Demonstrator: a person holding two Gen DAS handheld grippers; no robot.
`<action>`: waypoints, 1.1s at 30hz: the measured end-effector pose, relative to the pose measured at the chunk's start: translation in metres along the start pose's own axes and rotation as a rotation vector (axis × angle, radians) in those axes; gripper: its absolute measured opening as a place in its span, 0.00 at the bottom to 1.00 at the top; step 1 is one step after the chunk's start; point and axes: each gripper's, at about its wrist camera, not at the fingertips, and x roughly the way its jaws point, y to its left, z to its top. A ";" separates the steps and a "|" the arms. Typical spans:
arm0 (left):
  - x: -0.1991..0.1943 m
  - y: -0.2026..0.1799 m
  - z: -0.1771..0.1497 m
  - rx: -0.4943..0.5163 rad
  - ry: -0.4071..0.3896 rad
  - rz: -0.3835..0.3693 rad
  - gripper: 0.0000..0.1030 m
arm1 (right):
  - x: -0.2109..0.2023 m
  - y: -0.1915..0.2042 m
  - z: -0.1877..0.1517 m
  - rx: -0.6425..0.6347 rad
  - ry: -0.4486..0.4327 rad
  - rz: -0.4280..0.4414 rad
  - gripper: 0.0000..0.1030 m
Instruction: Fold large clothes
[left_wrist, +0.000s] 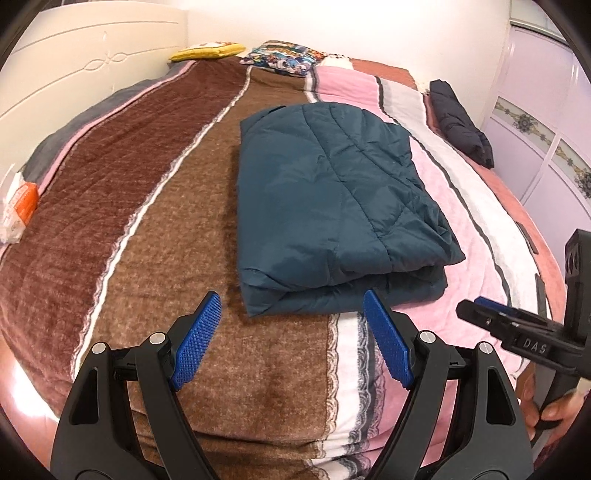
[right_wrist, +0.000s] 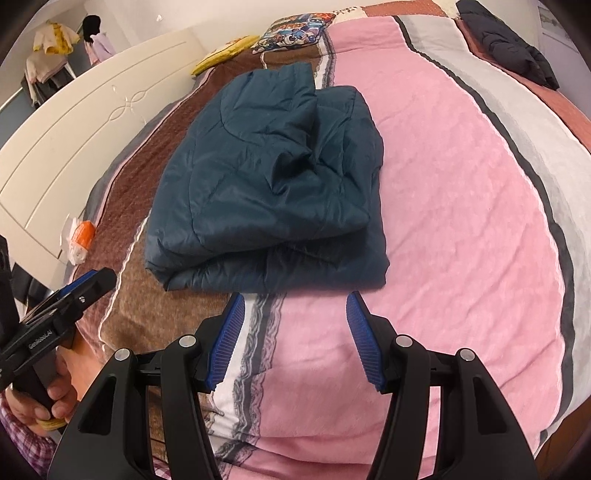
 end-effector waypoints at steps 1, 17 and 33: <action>-0.002 -0.001 -0.001 0.002 -0.005 0.011 0.76 | 0.001 0.000 -0.001 0.005 0.002 -0.003 0.56; -0.018 -0.019 -0.018 -0.009 -0.010 0.080 0.76 | -0.008 0.023 -0.021 0.009 -0.033 -0.090 0.56; -0.021 -0.039 -0.038 0.018 0.010 0.120 0.76 | -0.013 0.042 -0.041 -0.076 -0.060 -0.151 0.56</action>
